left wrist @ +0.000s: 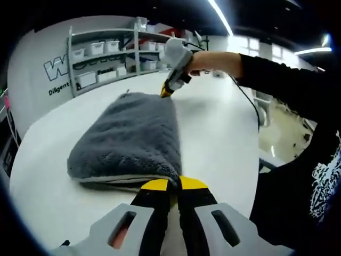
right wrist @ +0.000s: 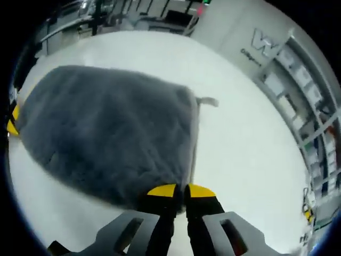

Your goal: Open the folded towel by lifting each exposed corner and separating the folded layers until the towel lies flat within the target outline without major curled edges

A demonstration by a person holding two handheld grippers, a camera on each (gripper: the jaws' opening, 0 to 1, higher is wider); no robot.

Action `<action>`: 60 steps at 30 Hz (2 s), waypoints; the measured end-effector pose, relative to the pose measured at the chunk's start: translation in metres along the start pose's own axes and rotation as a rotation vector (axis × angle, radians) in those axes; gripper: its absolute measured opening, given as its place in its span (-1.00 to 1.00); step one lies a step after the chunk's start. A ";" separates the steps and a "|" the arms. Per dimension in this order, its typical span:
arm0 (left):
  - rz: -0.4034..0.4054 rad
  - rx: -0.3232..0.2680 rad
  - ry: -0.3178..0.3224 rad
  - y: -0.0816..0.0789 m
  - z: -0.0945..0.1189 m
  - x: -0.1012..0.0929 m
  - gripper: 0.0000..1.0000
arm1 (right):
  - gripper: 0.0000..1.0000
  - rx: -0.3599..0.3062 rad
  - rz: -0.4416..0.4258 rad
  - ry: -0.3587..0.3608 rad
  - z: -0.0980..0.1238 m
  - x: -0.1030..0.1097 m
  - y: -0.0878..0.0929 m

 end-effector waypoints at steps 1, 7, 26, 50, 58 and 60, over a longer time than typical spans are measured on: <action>0.000 -0.002 0.000 0.000 -0.002 -0.003 -0.94 | -0.99 -0.007 0.028 0.004 -0.003 0.000 -0.006; -0.004 -0.029 0.006 -0.006 -0.009 -0.012 -0.95 | -1.00 0.012 0.115 0.052 -0.013 -0.002 -0.027; -0.141 -0.050 -0.007 -0.034 -0.040 -0.049 -0.96 | -1.00 -0.004 0.276 0.052 -0.035 -0.003 -0.083; -0.334 -0.041 -0.062 -0.075 -0.084 -0.070 -0.96 | -1.00 -0.094 0.504 0.053 -0.053 0.016 -0.150; -0.355 -0.053 -0.091 -0.079 -0.090 -0.070 -0.97 | -1.00 -0.098 0.551 0.101 -0.054 0.025 -0.161; -0.361 -0.052 -0.098 -0.080 -0.091 -0.070 -0.97 | -1.00 -0.104 0.544 0.097 -0.052 0.030 -0.161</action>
Point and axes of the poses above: the point that each gripper's makers call its tool centre point, and the gripper's own axes: z roughly backward along the fingers, x roughly to its left, y roughly out of its underside, the point moved 4 cm from there along z, roughly backward along the fingers, and after that the axes turned 11 degrees about x, right-handed, at the moved point
